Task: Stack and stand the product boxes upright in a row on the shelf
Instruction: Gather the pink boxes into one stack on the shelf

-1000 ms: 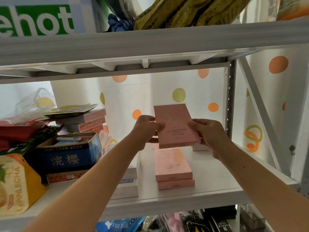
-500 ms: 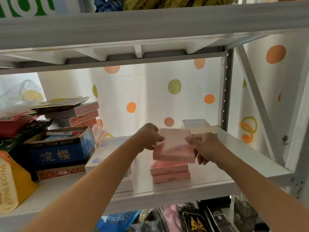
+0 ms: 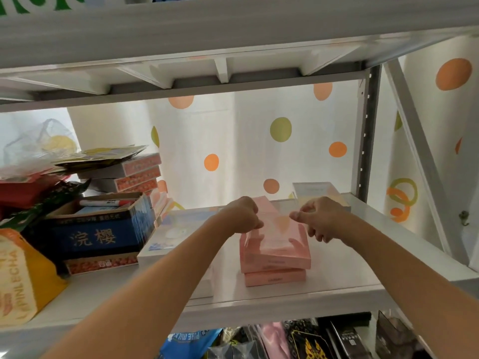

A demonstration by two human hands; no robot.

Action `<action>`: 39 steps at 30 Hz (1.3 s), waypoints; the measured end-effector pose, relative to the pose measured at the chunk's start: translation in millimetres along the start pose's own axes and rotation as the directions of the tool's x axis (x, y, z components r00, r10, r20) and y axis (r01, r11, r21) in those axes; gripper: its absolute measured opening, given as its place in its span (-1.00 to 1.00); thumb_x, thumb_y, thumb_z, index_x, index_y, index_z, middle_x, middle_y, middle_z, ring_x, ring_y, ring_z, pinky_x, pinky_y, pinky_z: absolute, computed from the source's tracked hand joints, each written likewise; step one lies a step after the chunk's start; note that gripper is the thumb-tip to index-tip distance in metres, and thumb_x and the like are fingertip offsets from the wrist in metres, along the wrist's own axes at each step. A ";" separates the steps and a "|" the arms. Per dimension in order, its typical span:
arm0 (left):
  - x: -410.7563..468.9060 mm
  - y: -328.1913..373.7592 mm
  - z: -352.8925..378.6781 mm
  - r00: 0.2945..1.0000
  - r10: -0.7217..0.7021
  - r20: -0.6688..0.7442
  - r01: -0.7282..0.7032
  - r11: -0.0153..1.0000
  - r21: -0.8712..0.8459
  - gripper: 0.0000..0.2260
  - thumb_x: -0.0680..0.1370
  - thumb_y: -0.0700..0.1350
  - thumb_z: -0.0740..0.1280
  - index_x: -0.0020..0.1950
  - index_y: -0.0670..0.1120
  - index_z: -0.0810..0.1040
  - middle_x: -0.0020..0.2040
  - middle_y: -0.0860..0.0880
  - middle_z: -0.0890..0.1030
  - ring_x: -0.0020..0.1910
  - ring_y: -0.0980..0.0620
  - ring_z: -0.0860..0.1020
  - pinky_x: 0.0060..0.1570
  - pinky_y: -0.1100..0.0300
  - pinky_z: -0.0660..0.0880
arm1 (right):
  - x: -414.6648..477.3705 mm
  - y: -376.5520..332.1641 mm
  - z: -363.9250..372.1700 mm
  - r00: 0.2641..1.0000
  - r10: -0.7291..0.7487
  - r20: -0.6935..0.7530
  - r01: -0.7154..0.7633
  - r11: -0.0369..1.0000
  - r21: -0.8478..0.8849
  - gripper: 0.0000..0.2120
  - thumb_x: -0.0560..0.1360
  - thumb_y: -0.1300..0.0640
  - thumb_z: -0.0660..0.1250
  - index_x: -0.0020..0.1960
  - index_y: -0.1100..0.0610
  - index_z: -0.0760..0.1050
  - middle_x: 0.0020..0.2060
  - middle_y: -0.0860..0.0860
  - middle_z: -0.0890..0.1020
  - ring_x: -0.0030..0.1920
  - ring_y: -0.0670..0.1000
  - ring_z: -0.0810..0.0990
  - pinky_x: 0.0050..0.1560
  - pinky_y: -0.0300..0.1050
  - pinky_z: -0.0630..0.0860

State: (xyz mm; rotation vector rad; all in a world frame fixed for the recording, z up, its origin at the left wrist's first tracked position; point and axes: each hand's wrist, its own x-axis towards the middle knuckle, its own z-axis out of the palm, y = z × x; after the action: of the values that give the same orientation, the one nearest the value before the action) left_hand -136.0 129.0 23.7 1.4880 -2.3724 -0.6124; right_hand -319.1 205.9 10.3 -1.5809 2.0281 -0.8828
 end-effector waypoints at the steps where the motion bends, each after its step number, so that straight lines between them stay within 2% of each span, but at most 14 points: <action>1: 3.0 -0.9 -1.2 1.000 0.009 -0.021 -0.010 1.000 -0.024 -0.85 0.50 -0.14 0.42 -0.05 -0.07 0.46 -0.06 -0.08 0.49 -0.09 -0.05 0.46 0.06 0.07 0.48 | 3.9 -3.1 -2.2 1.000 -0.021 -0.014 0.021 1.000 0.008 -0.63 0.53 -0.12 0.35 0.16 0.16 0.54 -0.33 0.09 0.66 -0.41 0.00 0.58 -0.42 -0.20 0.48; 5: 19.4 1.7 -13.2 0.995 -0.016 -0.094 -0.010 0.963 -0.270 -0.77 0.51 -0.25 0.39 0.17 -0.16 0.59 0.00 -0.11 0.58 -0.05 -0.04 0.51 -0.02 0.19 0.41 | 25.9 -21.7 -4.9 0.994 -0.091 -0.058 0.099 0.982 0.161 -0.76 0.54 0.02 0.38 0.04 0.20 0.57 -0.33 0.10 0.66 -0.38 0.01 0.58 -0.36 -0.16 0.51; 8: 36.7 1.1 -18.5 0.984 -0.138 -0.112 0.085 0.920 -0.383 -0.91 0.50 -0.34 0.32 -0.14 -0.16 0.52 -0.25 -0.12 0.48 -0.20 -0.06 0.45 -0.17 0.19 0.39 | 55.0 -34.5 -0.8 0.995 -0.089 -0.039 0.097 0.945 0.313 -0.80 0.54 0.14 0.36 0.06 0.28 0.58 -0.24 0.15 0.66 -0.30 0.04 0.60 -0.23 -0.12 0.60; 10: 53.6 -3.8 -18.3 0.962 -0.250 -0.108 0.171 0.863 -0.475 -0.77 0.50 -0.36 0.29 -0.30 -0.15 0.35 -0.33 -0.12 0.37 -0.26 -0.07 0.41 -0.29 0.19 0.34 | 75.6 -37.6 4.9 0.997 -0.061 0.035 0.045 0.931 0.362 -0.78 0.55 0.15 0.36 0.09 0.28 0.56 -0.16 0.17 0.64 -0.22 0.06 0.61 -0.11 -0.09 0.61; 13: 67.9 -7.6 -19.6 0.933 -0.348 -0.095 0.214 0.746 -0.631 -0.96 0.53 -0.31 0.30 -0.04 -0.23 0.48 -0.25 -0.12 0.42 -0.26 -0.03 0.41 -0.32 0.21 0.31 | 104.1 -34.6 15.0 0.986 -0.014 0.168 -0.043 0.944 0.327 -0.72 0.53 0.10 0.38 0.14 0.26 0.54 -0.07 0.18 0.62 -0.12 0.08 0.59 -0.06 -0.08 0.60; 15: 79.3 -14.4 -20.8 0.934 -0.357 -0.029 0.246 0.700 -0.671 -0.72 0.54 -0.27 0.31 0.23 -0.30 0.47 -0.08 -0.19 0.48 -0.18 -0.04 0.48 -0.26 0.20 0.33 | 121.0 -31.8 17.9 0.980 0.038 0.194 -0.101 0.941 0.324 -0.68 0.52 0.09 0.40 0.17 0.27 0.52 -0.01 0.20 0.62 -0.08 0.10 0.59 -0.02 -0.06 0.59; 17: 86.0 -18.7 -24.9 0.933 -0.359 0.034 0.289 0.687 -0.666 -0.68 0.55 -0.22 0.31 0.29 -0.25 0.44 -0.05 -0.17 0.46 -0.13 -0.08 0.47 -0.11 0.14 0.33 | 135.6 -30.9 18.0 0.977 0.076 0.200 -0.142 0.930 0.340 -0.68 0.51 0.10 0.41 0.17 0.26 0.50 0.02 0.22 0.61 -0.05 0.11 0.59 0.00 -0.06 0.58; 21: 97.3 -20.2 -28.7 0.905 -0.406 0.129 0.393 0.678 -0.621 -0.73 0.55 -0.16 0.32 0.24 -0.18 0.45 -0.21 -0.10 0.32 -0.37 -0.04 0.28 -0.15 0.11 0.32 | 152.1 -36.2 18.7 0.964 0.105 0.246 -0.194 0.907 0.373 -0.84 0.56 0.10 0.33 0.03 0.17 0.43 0.05 0.25 0.51 0.00 0.15 0.51 0.09 -0.02 0.51; 25: 112.5 -23.1 -17.0 0.862 -0.444 0.244 0.500 0.669 -0.551 -0.67 0.55 -0.09 0.30 0.25 -0.19 0.34 -0.07 -0.17 0.42 -0.20 -0.13 0.45 0.02 0.04 0.42 | 162.0 -36.9 26.0 0.951 0.158 0.265 -0.242 0.913 0.328 -0.83 0.58 0.10 0.29 0.03 0.16 0.36 -0.01 0.21 0.48 -0.02 0.14 0.49 0.21 0.03 0.49; 29: 121.7 -24.2 -12.3 0.823 -0.503 0.262 0.562 0.660 -0.499 -0.55 0.62 -0.10 0.25 0.45 -0.22 0.23 0.30 -0.25 0.43 0.29 -0.19 0.45 0.23 -0.08 0.48 | 173.8 -31.6 32.6 0.915 0.264 0.306 -0.349 0.898 0.268 -0.77 0.60 0.09 0.26 0.17 0.21 0.41 -0.16 0.18 0.48 -0.02 0.13 0.52 0.23 -0.02 0.53; 31: 124.7 -25.8 -10.7 0.781 -0.546 0.304 0.623 0.642 -0.447 -0.46 0.63 -0.09 0.24 0.52 -0.28 0.14 0.30 -0.25 0.43 0.30 -0.17 0.48 0.27 -0.05 0.47 | 179.8 -30.1 35.4 0.875 0.326 0.358 -0.406 0.897 0.175 -0.65 0.60 0.01 0.24 0.29 0.20 0.40 -0.10 0.19 0.50 0.00 0.12 0.54 0.19 -0.06 0.54; 34: 125.1 -20.1 -6.0 0.754 -0.573 0.322 0.657 0.659 -0.366 -0.49 0.65 -0.07 0.20 0.49 -0.32 0.18 0.00 -0.23 0.49 0.11 -0.14 0.56 0.29 0.01 0.46 | 188.9 -27.1 39.3 0.824 0.414 0.387 -0.450 0.893 0.004 -0.52 0.57 -0.08 0.23 0.41 0.12 0.34 -0.11 0.15 0.54 -0.16 0.08 0.55 -0.07 -0.09 0.52; 37: 126.3 -12.5 -3.4 0.769 -0.568 0.293 0.639 0.699 -0.323 -0.50 0.64 -0.09 0.20 0.47 -0.35 0.20 0.31 -0.27 0.46 0.29 -0.21 0.50 0.27 -0.02 0.47 | 196.4 -26.5 42.5 0.799 0.452 0.397 -0.487 0.873 -0.013 -0.45 0.56 -0.08 0.24 0.46 0.14 0.27 -0.07 0.17 0.55 -0.07 0.13 0.56 0.07 -0.04 0.53; 39: 124.5 -8.4 -3.1 0.802 -0.547 0.240 0.598 0.725 -0.343 -0.57 0.63 -0.14 0.22 0.43 -0.32 0.28 0.29 -0.28 0.47 0.25 -0.24 0.51 0.21 -0.04 0.50 | 199.2 -28.0 43.9 0.793 0.459 0.401 -0.498 0.867 -0.008 -0.43 0.55 -0.07 0.25 0.46 0.17 0.23 -0.01 0.19 0.54 -0.01 0.15 0.56 0.14 0.01 0.51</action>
State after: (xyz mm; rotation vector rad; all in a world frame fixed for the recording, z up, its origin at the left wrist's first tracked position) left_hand -182.1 13.1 23.2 2.0153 -1.6556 -1.2831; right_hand -323.2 0.1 9.7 -1.0027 1.9177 -0.4196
